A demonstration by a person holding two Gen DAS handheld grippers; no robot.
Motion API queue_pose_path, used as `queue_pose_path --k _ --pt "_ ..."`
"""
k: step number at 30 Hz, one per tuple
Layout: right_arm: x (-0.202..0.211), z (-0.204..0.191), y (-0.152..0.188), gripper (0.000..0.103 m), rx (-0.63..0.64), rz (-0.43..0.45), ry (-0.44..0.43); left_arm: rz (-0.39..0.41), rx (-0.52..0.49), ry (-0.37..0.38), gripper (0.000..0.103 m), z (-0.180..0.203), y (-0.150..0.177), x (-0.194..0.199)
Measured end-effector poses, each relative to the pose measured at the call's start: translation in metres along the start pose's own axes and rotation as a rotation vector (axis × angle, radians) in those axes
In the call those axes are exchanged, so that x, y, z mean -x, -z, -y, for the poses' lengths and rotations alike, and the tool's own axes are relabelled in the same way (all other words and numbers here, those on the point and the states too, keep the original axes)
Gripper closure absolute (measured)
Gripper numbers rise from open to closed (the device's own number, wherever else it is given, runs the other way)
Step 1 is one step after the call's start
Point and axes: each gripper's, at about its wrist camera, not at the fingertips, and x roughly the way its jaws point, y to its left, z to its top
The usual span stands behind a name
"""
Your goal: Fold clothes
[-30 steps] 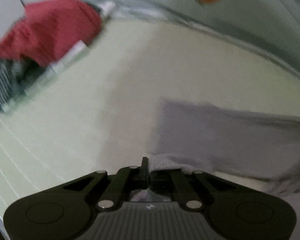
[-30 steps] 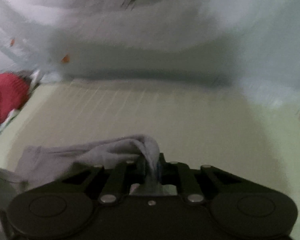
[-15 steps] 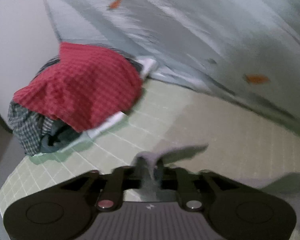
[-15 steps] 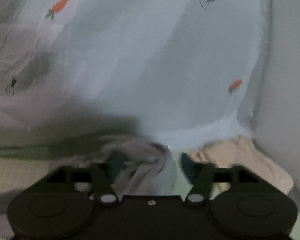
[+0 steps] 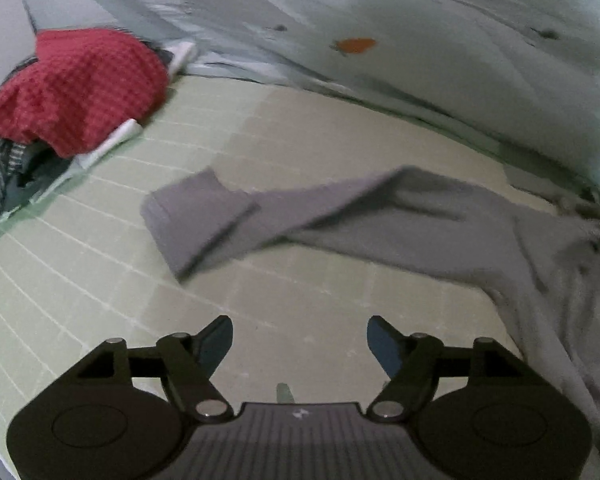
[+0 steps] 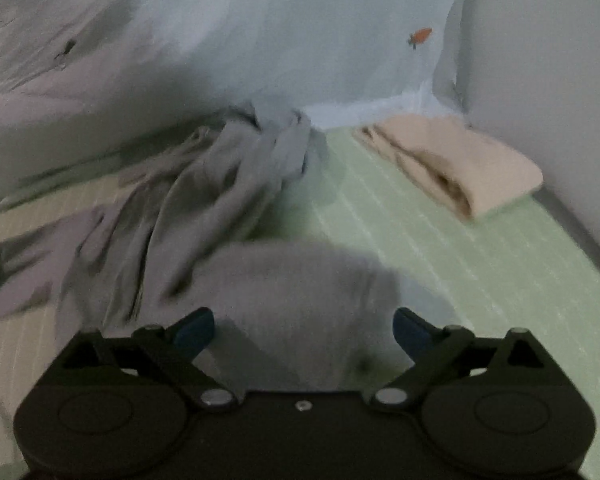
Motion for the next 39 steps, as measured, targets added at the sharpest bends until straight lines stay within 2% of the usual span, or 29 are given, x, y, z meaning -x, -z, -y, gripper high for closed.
queue_pose_path --k 4,9,15,16,17,19,20,22,25,29,33,34,37,39 --pt "0.019 0.010 0.040 0.005 -0.050 -0.053 -0.034 0.030 -0.045 0.022 0.024 0.008 0.019 0.024" --pt "0.015 0.020 0.077 0.004 -0.164 -0.117 -0.103 0.064 -0.092 0.037 0.021 0.003 0.047 0.056" --pt "-0.005 0.021 0.086 0.006 -0.229 -0.114 -0.189 0.058 -0.133 0.006 0.021 -0.019 0.086 0.086" --pt "-0.007 0.020 0.084 0.013 -0.238 -0.112 -0.212 0.060 -0.136 0.000 0.021 -0.022 0.090 0.091" --pt "-0.007 0.017 0.083 0.032 -0.250 -0.117 -0.244 0.062 -0.135 -0.008 0.021 -0.027 0.093 0.094" --pt "-0.006 0.011 0.079 0.061 -0.275 -0.128 -0.309 0.066 -0.129 -0.025 0.021 -0.038 0.098 0.101" --pt "-0.005 0.008 0.078 0.070 -0.286 -0.131 -0.335 0.067 -0.126 -0.030 0.021 -0.045 0.099 0.103" --pt "0.000 -0.002 0.079 0.080 -0.305 -0.130 -0.356 0.070 -0.123 -0.034 0.021 -0.058 0.099 0.108" --pt "0.010 -0.018 0.090 0.085 -0.401 -0.161 -0.426 0.078 -0.119 -0.028 0.021 -0.077 0.095 0.113" --pt "0.035 -0.061 0.113 0.090 -0.489 -0.232 -0.603 0.090 -0.108 -0.004 0.021 -0.102 0.085 0.116" --pt "0.069 -0.124 0.127 0.096 -0.401 -0.239 -0.774 0.103 -0.129 0.013 0.021 -0.125 0.080 0.116" --pt "0.076 -0.140 0.131 0.096 -0.359 -0.239 -0.785 0.105 -0.133 0.018 0.021 -0.130 0.079 0.115" --pt "0.077 -0.171 0.143 0.095 -0.250 -0.248 -0.681 0.109 -0.142 0.028 0.021 -0.146 0.075 0.112" --pt "0.074 -0.175 0.153 0.091 -0.255 -0.276 -0.633 0.107 -0.145 0.033 0.021 -0.157 0.073 0.109"
